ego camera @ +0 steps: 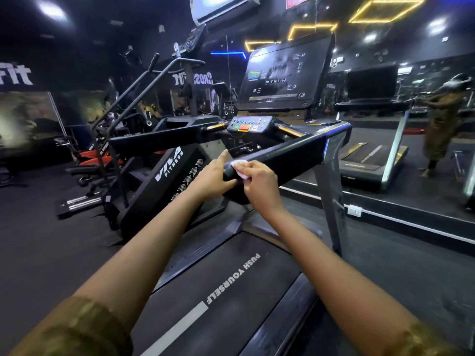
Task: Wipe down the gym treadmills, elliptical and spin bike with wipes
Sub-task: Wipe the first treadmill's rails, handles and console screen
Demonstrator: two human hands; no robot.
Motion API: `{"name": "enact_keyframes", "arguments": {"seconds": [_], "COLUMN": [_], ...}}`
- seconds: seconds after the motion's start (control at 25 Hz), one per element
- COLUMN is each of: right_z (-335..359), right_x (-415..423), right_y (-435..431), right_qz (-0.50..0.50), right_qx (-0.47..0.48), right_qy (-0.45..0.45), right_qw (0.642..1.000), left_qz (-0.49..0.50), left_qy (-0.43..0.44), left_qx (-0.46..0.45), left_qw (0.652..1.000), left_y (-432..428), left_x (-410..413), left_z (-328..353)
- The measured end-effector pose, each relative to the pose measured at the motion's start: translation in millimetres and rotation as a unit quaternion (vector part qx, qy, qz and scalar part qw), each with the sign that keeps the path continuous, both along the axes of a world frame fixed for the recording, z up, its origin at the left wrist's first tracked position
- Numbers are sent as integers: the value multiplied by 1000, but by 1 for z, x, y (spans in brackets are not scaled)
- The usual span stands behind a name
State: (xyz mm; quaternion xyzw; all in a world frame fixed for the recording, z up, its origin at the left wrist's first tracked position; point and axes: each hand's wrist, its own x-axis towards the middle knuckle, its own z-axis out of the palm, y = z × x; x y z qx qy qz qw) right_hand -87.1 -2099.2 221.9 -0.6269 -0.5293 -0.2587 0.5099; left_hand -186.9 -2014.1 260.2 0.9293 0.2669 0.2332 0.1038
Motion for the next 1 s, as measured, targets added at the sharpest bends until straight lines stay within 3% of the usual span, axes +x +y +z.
{"name": "enact_keyframes", "arguments": {"seconds": [0.2,0.32,0.64,1.0], "right_z": [-14,-46,-130,-180], "right_x": [-44,-81,-138,-184], "right_y": [-20,-22,34,164], "right_qz": [150,214,186,237], "right_qx": [10,-55,-334,-441], "right_qy": [45,81,106,69], "right_qw": [988,972,918,863], "left_qz": [10,50,166,255], "left_qy": [11,57,182,218], "left_qx": [-32,-52,-141,-207], "left_qw": [999,996,959,919], "left_y": [0,5,25,112], "left_x": [-71,-129,-241,-295], "left_z": [-38,-87,-200,-242]}}
